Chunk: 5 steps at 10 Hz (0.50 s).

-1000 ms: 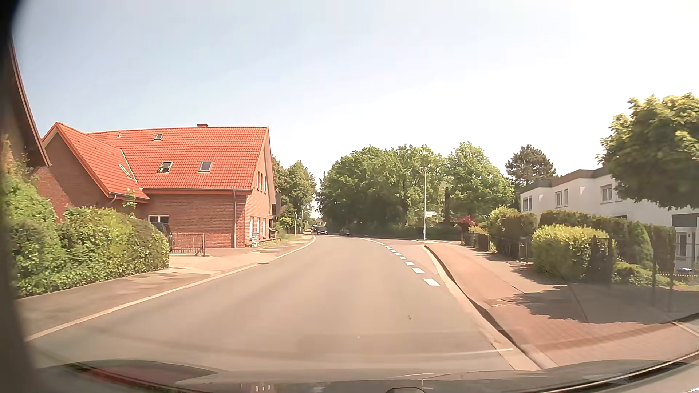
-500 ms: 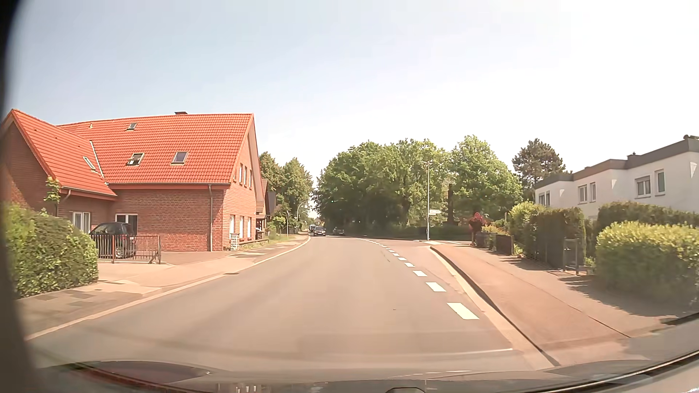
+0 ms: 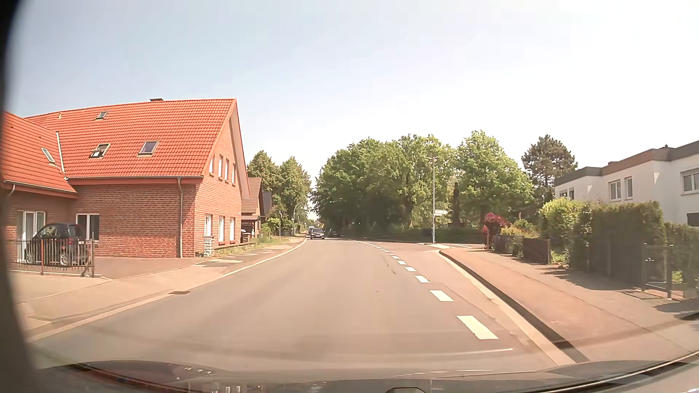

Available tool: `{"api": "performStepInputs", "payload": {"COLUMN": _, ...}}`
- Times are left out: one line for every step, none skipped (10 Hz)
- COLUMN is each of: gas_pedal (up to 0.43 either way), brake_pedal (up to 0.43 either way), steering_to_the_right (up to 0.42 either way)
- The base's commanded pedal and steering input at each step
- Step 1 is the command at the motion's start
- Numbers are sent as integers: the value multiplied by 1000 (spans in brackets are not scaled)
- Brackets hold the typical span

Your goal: Follow the waypoints while adhering to traffic rules and regulations

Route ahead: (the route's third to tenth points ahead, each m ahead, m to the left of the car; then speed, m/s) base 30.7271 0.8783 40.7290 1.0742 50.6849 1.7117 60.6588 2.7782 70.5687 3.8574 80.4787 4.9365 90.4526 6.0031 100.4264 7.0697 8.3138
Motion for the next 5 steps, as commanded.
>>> {"api": "performStepInputs", "payload": {"gas_pedal": 59, "brake_pedal": 0, "steering_to_the_right": -5}}
{"api": "performStepInputs", "payload": {"gas_pedal": 59, "brake_pedal": 0, "steering_to_the_right": -5}}
{"api": "performStepInputs", "payload": {"gas_pedal": 59, "brake_pedal": 0, "steering_to_the_right": -5}}
{"api": "performStepInputs", "payload": {"gas_pedal": 67, "brake_pedal": 0, "steering_to_the_right": -5}}
{"api": "performStepInputs", "payload": {"gas_pedal": 67, "brake_pedal": 0, "steering_to_the_right": -5}}
